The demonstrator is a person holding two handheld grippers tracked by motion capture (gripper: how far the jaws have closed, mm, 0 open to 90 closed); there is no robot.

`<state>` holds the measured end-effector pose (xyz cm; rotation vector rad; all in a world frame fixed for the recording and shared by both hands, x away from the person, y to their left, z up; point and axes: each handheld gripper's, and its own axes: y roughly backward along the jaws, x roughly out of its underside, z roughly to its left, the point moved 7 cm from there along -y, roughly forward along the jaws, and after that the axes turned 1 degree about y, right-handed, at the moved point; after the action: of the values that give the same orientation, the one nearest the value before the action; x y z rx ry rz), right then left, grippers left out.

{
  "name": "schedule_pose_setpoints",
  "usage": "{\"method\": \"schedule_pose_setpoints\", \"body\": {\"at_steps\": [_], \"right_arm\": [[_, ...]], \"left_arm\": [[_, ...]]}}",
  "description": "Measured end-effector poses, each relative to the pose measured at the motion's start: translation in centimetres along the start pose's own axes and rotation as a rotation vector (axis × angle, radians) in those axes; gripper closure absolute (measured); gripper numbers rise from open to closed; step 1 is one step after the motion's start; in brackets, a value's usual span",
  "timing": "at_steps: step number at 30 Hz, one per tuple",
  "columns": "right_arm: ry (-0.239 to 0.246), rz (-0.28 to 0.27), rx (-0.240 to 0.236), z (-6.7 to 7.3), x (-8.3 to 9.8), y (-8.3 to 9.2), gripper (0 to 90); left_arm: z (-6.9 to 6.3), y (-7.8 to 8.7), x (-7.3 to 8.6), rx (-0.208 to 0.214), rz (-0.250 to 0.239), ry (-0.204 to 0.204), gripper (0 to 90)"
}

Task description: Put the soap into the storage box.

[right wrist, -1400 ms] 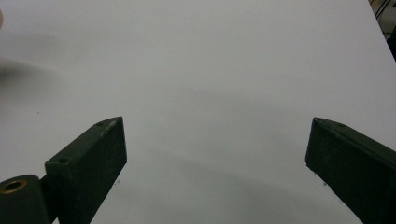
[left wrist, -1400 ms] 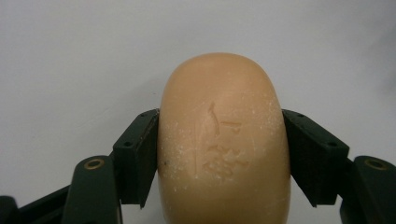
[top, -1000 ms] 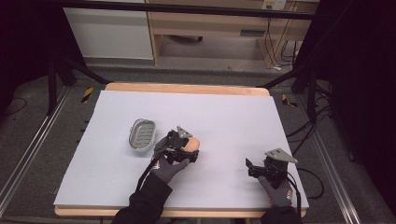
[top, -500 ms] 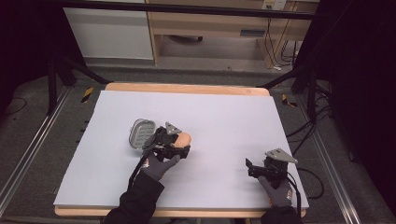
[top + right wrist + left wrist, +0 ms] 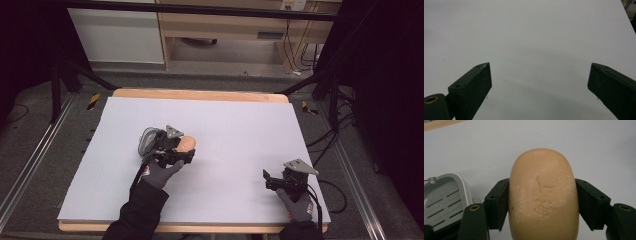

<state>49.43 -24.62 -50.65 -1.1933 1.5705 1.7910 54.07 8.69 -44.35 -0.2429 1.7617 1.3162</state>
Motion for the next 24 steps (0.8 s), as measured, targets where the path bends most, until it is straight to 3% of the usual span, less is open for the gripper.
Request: {"method": "schedule_pose_setpoints", "body": {"at_steps": [24], "right_arm": [[0.001,0.0,-0.001,0.0,0.0,0.0,5.5]], "left_arm": [[4.3,-0.6,-0.8,-0.059,-0.001,0.081,31.8]]}}
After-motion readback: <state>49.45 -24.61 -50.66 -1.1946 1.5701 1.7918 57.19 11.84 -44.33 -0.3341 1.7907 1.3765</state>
